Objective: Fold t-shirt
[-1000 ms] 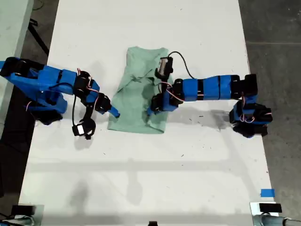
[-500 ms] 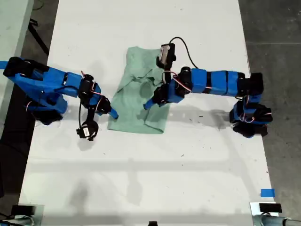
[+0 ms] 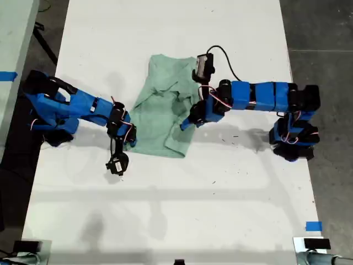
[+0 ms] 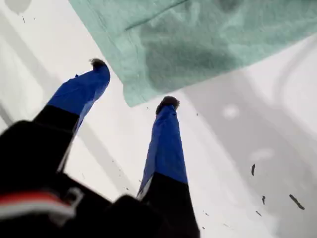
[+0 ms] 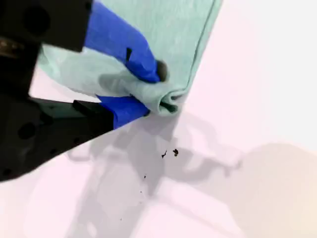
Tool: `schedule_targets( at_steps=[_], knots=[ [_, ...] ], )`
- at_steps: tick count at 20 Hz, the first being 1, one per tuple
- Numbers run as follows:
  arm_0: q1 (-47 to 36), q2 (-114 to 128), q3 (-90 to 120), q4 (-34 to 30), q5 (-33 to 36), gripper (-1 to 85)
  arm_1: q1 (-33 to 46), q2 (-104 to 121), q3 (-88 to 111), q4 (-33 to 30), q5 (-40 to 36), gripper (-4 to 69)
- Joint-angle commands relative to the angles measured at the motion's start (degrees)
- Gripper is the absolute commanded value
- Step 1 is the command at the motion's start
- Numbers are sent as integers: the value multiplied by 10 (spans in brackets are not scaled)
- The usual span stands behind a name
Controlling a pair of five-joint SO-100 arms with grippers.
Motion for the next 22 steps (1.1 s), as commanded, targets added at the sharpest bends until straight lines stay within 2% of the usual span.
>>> schedule_targets(
  at_steps=[1,4,7,8,12,13,15,16,17,19,22],
  knots=[
    [-4,33,9,12,-20,0,3,67,25,-4,9,241],
    [-34,135,36,60,0,0,8,120,87,-19,14,236],
    [-41,185,-27,68,71,0,15,169,150,-37,23,229],
    [-36,157,-84,87,89,0,16,184,168,-39,26,227],
    [-23,-69,-325,76,159,0,16,243,232,-52,44,219],
    [-19,-158,-429,99,178,0,16,253,243,-53,47,217],
    [-10,-327,-670,198,191,13,15,259,253,-58,52,215],
    [-9,-325,-656,184,192,222,14,258,253,-61,52,213],
    [-11,-317,-657,207,189,310,14,257,253,-62,52,211],
    [-18,-269,-648,256,206,369,16,255,256,-72,50,208],
    [-19,-155,-638,317,221,371,17,242,256,-82,47,206]
  ],
)
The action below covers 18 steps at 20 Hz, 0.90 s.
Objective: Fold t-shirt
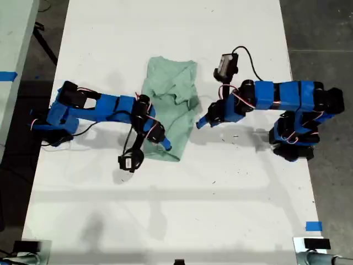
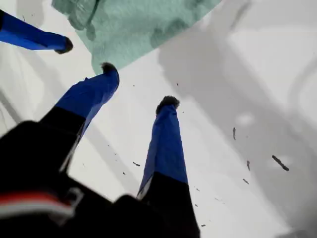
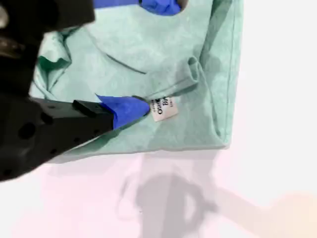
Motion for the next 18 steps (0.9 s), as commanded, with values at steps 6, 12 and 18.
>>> schedule_targets(
  at_steps=[6,12,18],
  knots=[
    [22,224,144,103,-47,372,-36,17,10,-21,40,112],
    [85,224,170,82,-165,350,-102,-113,-132,4,65,245],
    [60,185,160,70,-173,367,-107,-266,-321,94,67,358]
  ],
)
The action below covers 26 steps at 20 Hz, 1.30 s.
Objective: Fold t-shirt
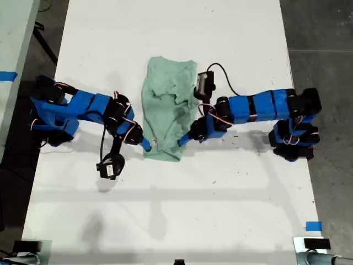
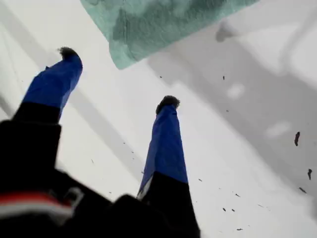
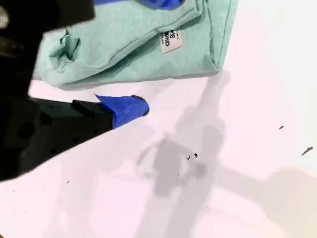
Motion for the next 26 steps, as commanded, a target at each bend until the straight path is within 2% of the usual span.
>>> schedule_targets(
  at_steps=[1,4,10,14,17,20,22,23,24,26],
  knots=[
    [-16,-4,-18,-8,-3,368,-8,-19,-74,23,7,358],
    [-18,-31,-18,-25,-4,366,-4,-57,-98,21,16,356],
    [-45,-122,-19,-104,-5,359,7,-201,-208,22,11,358],
    [-74,-178,-47,-108,-7,336,22,-264,-265,31,-6,351],
    [-79,-230,-75,-88,-5,271,26,-308,-303,47,-11,321],
    [-69,-276,-88,-88,-11,191,23,-353,-336,54,-7,264],
    [-66,-295,-114,-77,-13,130,18,-366,-347,54,0,158],
    [-66,-295,-114,-80,-18,85,18,-368,-354,60,9,63],
    [-67,-294,-114,-81,-20,26,16,-369,-358,62,13,10],
    [-68,-289,-120,-83,-14,0,12,-367,-369,65,13,-8]
  ],
)
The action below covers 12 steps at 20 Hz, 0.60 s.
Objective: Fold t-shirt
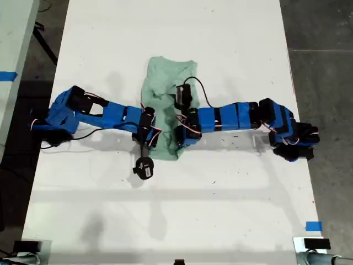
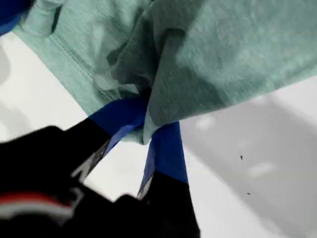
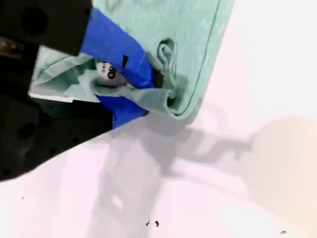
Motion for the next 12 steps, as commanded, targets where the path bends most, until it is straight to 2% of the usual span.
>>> schedule_targets(
  at_steps=[1,6,10,12],
  knots=[
    [0,9,-11,19,1,-1,-9,8,-25,18,6,-8],
    [47,66,-15,36,16,-1,-55,64,-25,37,44,-8],
    [144,154,-21,54,-38,-1,-141,145,-11,75,123,-8],
    [175,193,-33,44,-62,-1,-152,188,4,79,142,-8]
  ],
)
